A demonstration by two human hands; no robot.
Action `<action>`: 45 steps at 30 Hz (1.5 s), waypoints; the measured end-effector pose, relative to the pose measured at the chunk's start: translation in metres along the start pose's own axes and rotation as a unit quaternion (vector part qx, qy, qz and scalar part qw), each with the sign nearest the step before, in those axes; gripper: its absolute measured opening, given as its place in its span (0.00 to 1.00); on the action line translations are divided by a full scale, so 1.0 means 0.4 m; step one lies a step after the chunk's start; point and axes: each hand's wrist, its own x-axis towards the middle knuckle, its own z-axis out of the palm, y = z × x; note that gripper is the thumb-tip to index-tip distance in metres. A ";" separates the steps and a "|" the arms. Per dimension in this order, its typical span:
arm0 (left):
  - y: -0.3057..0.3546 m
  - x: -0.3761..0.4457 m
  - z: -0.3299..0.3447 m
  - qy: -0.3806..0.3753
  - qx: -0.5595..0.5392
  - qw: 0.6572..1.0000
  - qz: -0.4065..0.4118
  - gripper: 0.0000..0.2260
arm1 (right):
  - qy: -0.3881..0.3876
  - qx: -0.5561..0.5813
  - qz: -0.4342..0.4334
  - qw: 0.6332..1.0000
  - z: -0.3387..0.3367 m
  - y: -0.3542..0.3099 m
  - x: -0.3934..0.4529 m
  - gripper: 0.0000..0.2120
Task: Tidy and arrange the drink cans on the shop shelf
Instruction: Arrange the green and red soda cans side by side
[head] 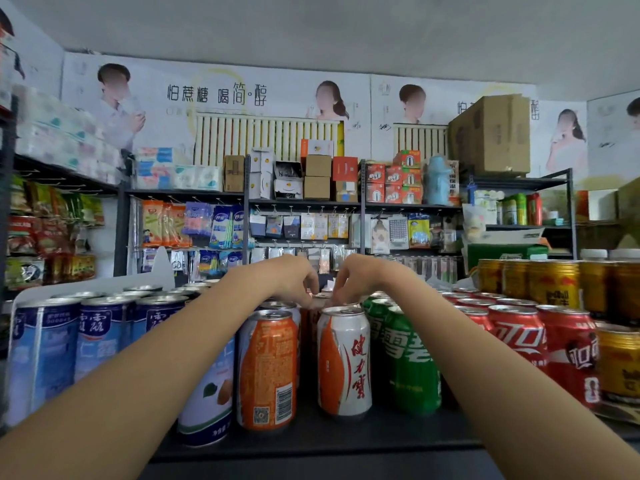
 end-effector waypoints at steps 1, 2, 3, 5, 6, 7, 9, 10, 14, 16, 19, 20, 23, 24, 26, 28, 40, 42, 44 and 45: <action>0.001 0.000 -0.005 -0.002 -0.023 1.000 0.006 0.16 | 0.007 0.020 0.003 1.000 -0.008 0.005 0.005 0.18; 0.006 -0.004 -0.011 -0.004 -0.054 0.998 0.013 0.15 | 0.028 0.025 0.004 0.999 -0.016 0.011 0.013 0.17; 0.011 -0.008 -0.018 -0.005 -0.094 0.995 0.021 0.15 | 0.049 0.019 0.008 0.999 -0.022 0.015 0.021 0.16; 0.026 -0.023 -0.028 -0.023 -0.180 0.983 0.028 0.14 | 0.050 0.021 0.015 0.998 -0.031 0.016 0.031 0.13; 0.035 -0.033 -0.030 -0.048 -0.202 0.978 0.033 0.15 | 0.029 0.038 0.015 0.999 -0.035 0.015 0.032 0.11; 0.044 -0.040 -0.030 -0.076 -0.192 0.978 0.043 0.16 | 0.001 0.050 0.009 0.999 -0.040 0.015 0.029 0.10; 0.060 -0.052 -0.019 -0.111 -0.121 0.985 0.057 0.20 | -0.052 0.044 -0.006 0.998 -0.051 0.014 0.012 0.11; 0.066 -0.055 -0.011 -0.105 -0.101 0.988 0.059 0.22 | -0.072 0.030 -0.010 0.997 -0.053 0.012 0.004 0.12; 0.077 -0.067 0.012 -0.031 -0.117 0.991 0.049 0.20 | -0.078 -0.035 -0.006 0.996 -0.027 0.004 -0.013 0.16; 0.067 -0.073 0.006 -0.032 -0.085 0.995 0.045 0.19 | -0.077 -0.031 -0.015 0.996 -0.020 0.003 -0.011 0.13; 0.053 -0.075 -0.015 -0.062 -0.048 0.997 0.022 0.18 | -0.096 0.018 -0.020 0.995 -0.020 -0.005 -0.008 0.11; 0.051 -0.075 -0.021 -0.080 -0.049 0.996 0.014 0.18 | -0.105 0.032 -0.022 0.994 -0.018 -0.010 -0.007 0.12; 0.046 -0.070 -0.036 -0.057 -0.080 0.995 -0.001 0.18 | -0.098 0.059 -0.022 0.993 -0.016 -0.013 -0.002 0.14; 0.041 -0.063 -0.040 -0.028 -0.096 0.995 -0.009 0.19 | -0.081 0.073 -0.025 0.994 -0.018 -0.008 0.000 0.15; 0.031 -0.040 -0.038 0.026 -0.102 0.994 -0.026 0.19 | -0.002 0.060 -0.041 0.997 -0.016 0.010 0.007 0.13; 0.030 -0.017 -0.019 0.057 -0.059 0.996 -0.030 0.17 | 0.064 -0.025 -0.066 0.995 0.000 0.023 0.022 0.13; 0.016 0.010 0.022 -0.007 -0.099 0.995 0.011 0.11 | -0.018 -0.135 -0.063 0.989 0.036 0.028 0.097 0.15; 0.010 0.011 0.029 0.016 -0.108 0.994 0.012 0.10 | -0.020 -0.113 -0.059 0.992 0.044 0.024 0.105 0.15; 0.005 0.010 0.036 0.029 -0.110 0.993 0.013 0.09 | -0.011 -0.085 -0.053 0.995 0.052 0.018 0.108 0.14; 0.002 0.010 0.038 0.035 -0.110 0.993 0.012 0.09 | -0.004 -0.080 -0.048 0.996 0.052 0.015 0.108 0.13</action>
